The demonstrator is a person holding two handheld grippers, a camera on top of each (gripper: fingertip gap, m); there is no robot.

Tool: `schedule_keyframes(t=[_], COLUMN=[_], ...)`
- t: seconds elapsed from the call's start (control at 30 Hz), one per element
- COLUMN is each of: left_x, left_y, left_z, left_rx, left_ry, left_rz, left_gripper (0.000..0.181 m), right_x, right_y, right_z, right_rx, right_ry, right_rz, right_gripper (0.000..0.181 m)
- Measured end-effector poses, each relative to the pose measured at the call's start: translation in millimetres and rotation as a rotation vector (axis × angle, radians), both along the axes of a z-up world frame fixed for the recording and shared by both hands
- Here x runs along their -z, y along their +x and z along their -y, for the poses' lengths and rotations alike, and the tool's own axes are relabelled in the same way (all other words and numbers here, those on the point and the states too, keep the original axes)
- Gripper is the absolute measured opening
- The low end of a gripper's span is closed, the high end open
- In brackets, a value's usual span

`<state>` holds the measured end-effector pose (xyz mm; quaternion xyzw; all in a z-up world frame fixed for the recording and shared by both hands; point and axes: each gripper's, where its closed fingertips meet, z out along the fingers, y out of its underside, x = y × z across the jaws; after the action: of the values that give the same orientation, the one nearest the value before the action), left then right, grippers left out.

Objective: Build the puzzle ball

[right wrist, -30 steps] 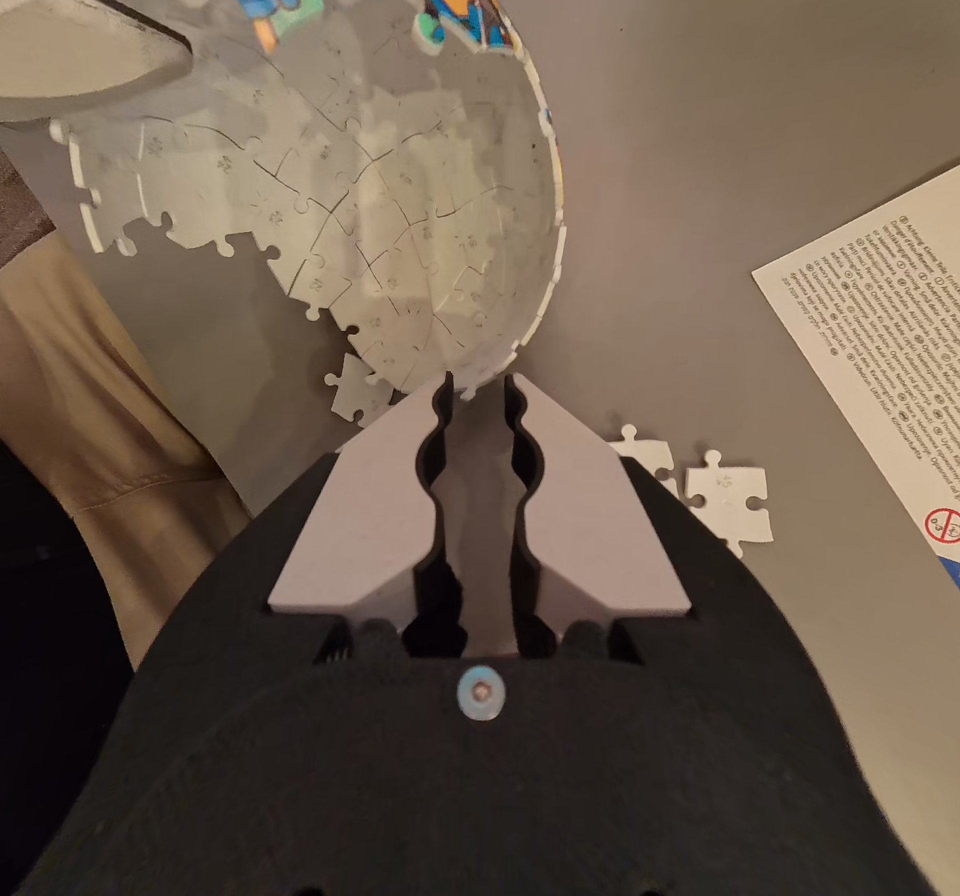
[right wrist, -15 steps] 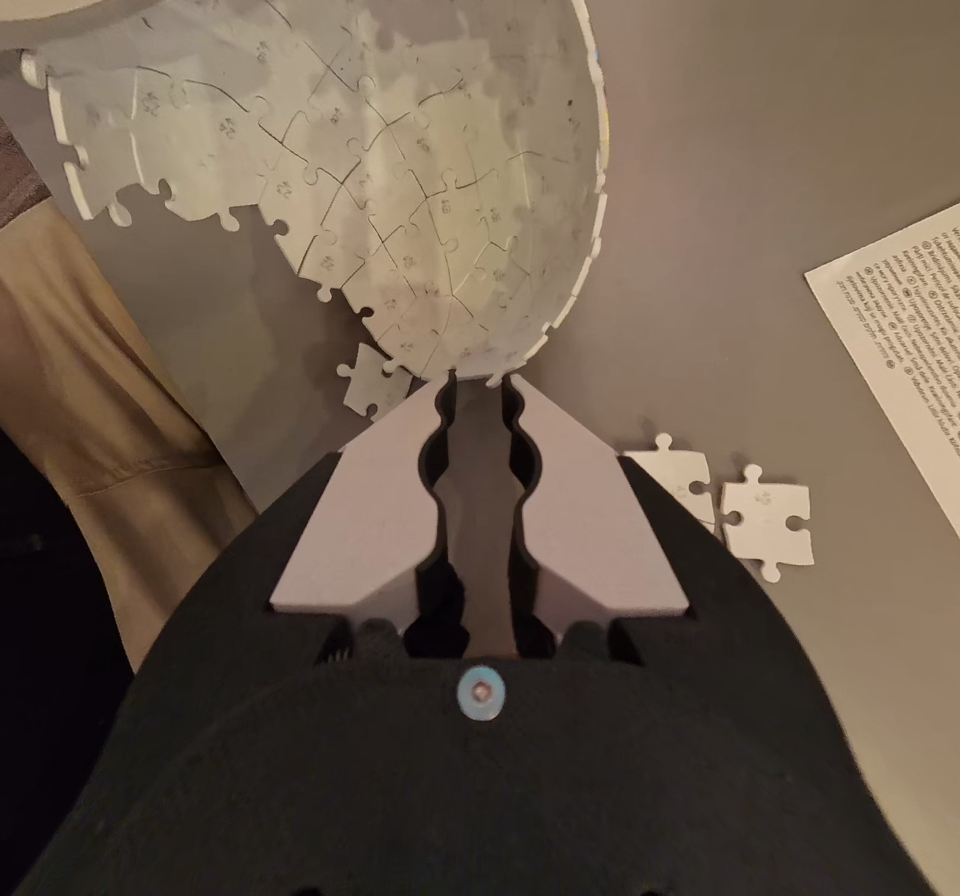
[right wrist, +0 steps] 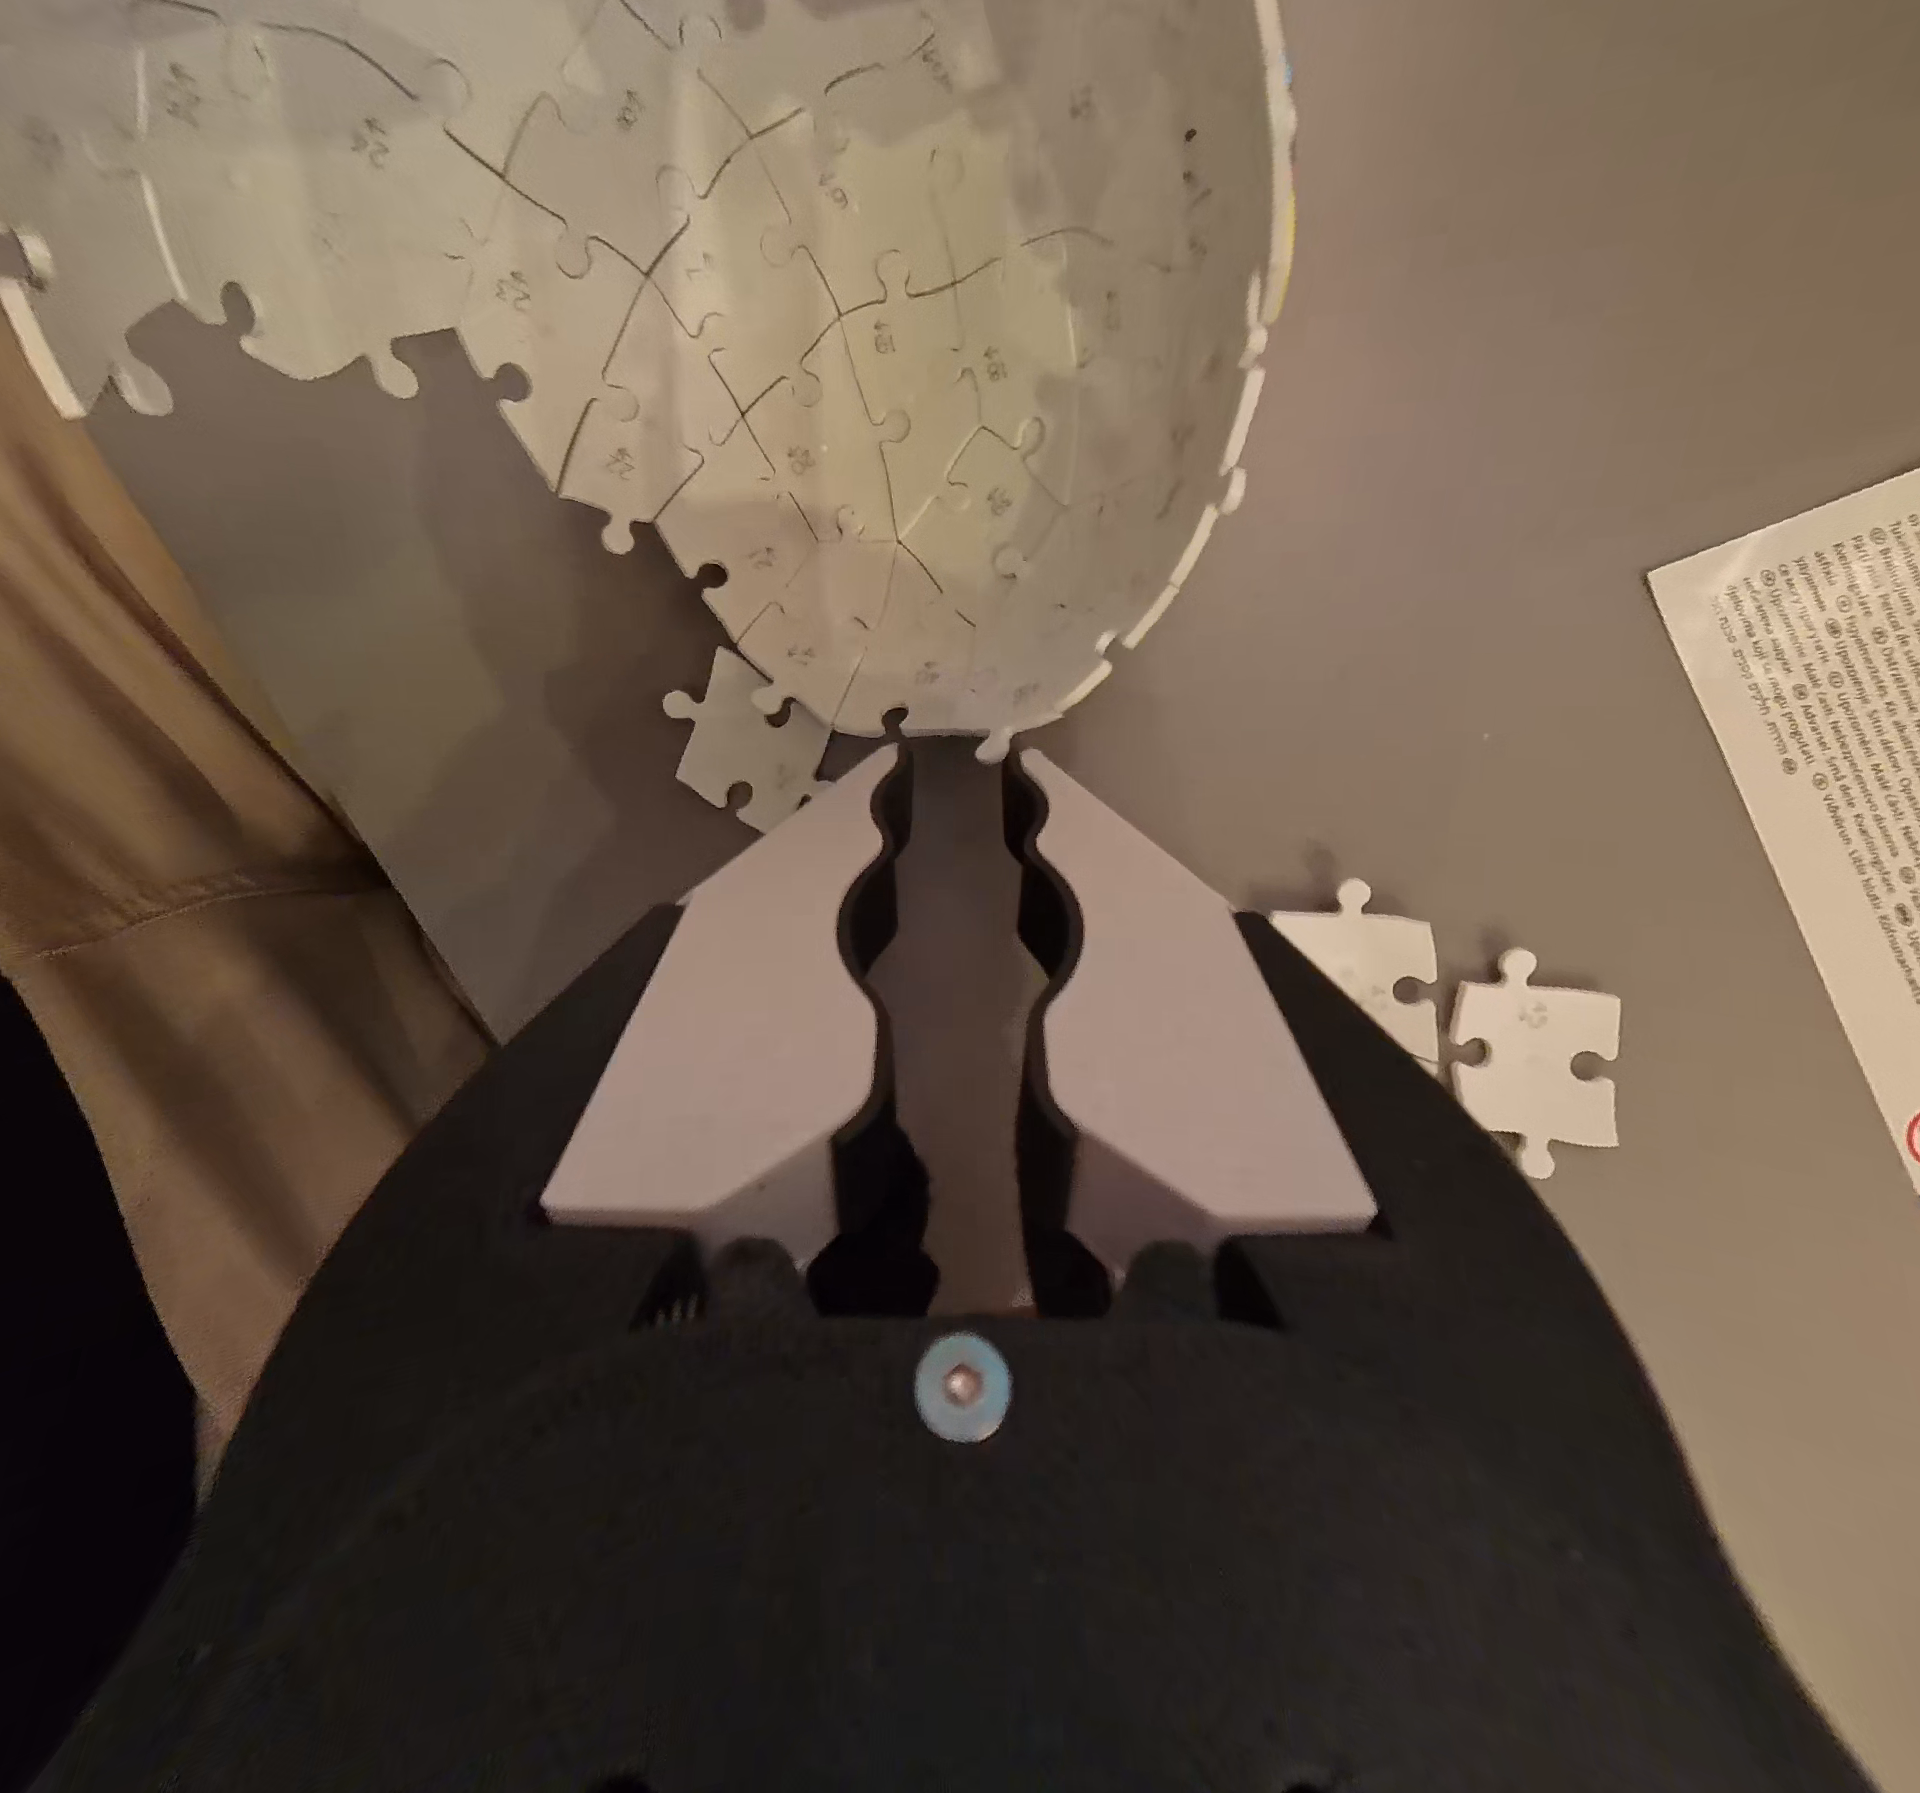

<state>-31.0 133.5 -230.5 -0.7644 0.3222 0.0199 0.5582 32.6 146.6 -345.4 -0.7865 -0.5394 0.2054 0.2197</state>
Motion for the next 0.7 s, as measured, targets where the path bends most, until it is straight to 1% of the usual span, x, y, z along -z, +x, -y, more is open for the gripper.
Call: schedule_keyframes(t=[0.53, 0.7], left_x=[1.3, 0.9], left_y=[1.6, 4.0], left_z=[8.7, 10.7], left_rx=[-0.012, -0.01], left_ry=[0.056, 0.087], left_rz=[-0.075, -0.121], left_gripper=[0.025, 0.024], right_x=[1.4, 3.9], right_y=[-0.1, -1.3], right_z=[-1.6, 0.1], right_rx=[-0.045, -0.065], right_ry=[0.119, 0.14], right_rz=[0.082, 0.093], right_gripper=[0.017, 0.017])
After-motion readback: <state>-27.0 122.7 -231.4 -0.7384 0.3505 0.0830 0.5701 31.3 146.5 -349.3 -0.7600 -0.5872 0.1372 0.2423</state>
